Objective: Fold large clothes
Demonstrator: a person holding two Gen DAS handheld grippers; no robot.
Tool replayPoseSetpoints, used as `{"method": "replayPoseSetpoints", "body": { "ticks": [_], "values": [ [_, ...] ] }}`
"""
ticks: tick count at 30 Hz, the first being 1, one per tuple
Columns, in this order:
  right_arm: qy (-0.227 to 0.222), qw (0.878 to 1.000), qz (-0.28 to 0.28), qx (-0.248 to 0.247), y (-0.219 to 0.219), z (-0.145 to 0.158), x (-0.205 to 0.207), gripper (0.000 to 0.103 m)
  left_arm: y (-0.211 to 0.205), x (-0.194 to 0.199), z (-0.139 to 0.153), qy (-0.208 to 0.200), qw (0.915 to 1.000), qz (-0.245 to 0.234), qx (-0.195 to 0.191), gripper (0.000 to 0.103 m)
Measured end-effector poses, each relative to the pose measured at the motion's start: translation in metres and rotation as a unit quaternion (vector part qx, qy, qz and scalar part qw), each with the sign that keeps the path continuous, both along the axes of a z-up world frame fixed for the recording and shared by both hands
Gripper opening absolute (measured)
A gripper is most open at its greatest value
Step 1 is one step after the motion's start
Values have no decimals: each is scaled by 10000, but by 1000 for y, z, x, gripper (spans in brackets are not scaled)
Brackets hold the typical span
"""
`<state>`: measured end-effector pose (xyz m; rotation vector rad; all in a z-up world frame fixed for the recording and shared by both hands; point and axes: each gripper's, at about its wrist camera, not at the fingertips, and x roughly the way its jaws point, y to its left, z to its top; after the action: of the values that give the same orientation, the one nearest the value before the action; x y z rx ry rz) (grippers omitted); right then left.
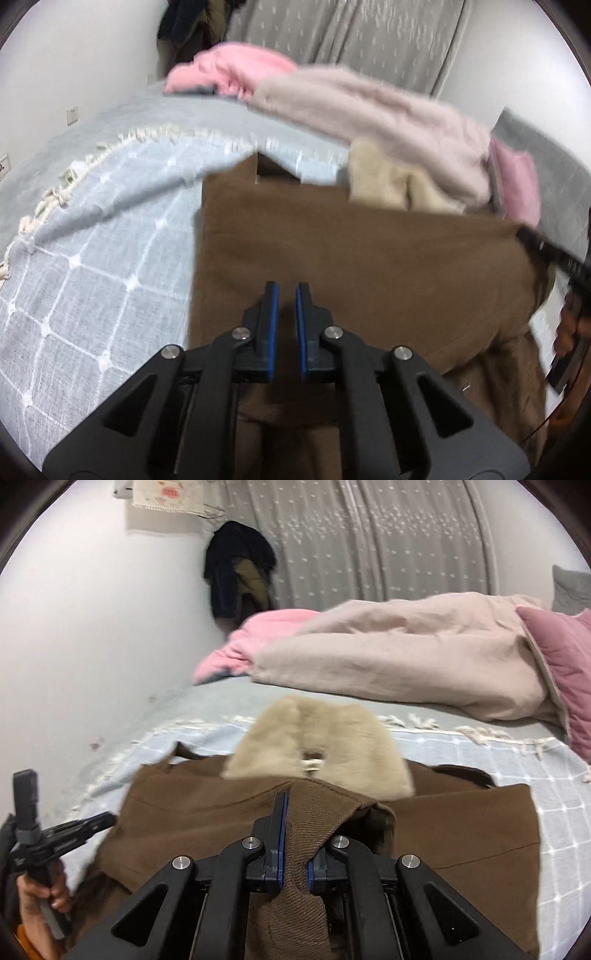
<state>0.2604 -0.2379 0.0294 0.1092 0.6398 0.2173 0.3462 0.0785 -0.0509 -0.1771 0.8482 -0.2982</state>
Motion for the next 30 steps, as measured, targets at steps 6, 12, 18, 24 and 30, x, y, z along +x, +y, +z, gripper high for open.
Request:
{"method": "replayPoseSetpoints", "body": {
  "ticks": [6,12,18,24,30],
  "values": [
    [1272,9894,-429,-548,-15,-94,41,12,-6,13,-27,744,9970,-55,222,10],
    [1302,9910,-211,229,-27,-91,33,48,3,10,-13,575,9982,144,2,11],
    [1376,9845,-373,1024,-64,-80,47,55,-2,29,8,484,9972,437,353,11],
    [1899,9661,-460,1685,-70,-103,87,14,-11,71,1,458,9964,386,592,11],
    [-202,9916,460,1188,-39,-20,40,11,-24,77,7,-541,9961,88,690,11]
  ]
}}
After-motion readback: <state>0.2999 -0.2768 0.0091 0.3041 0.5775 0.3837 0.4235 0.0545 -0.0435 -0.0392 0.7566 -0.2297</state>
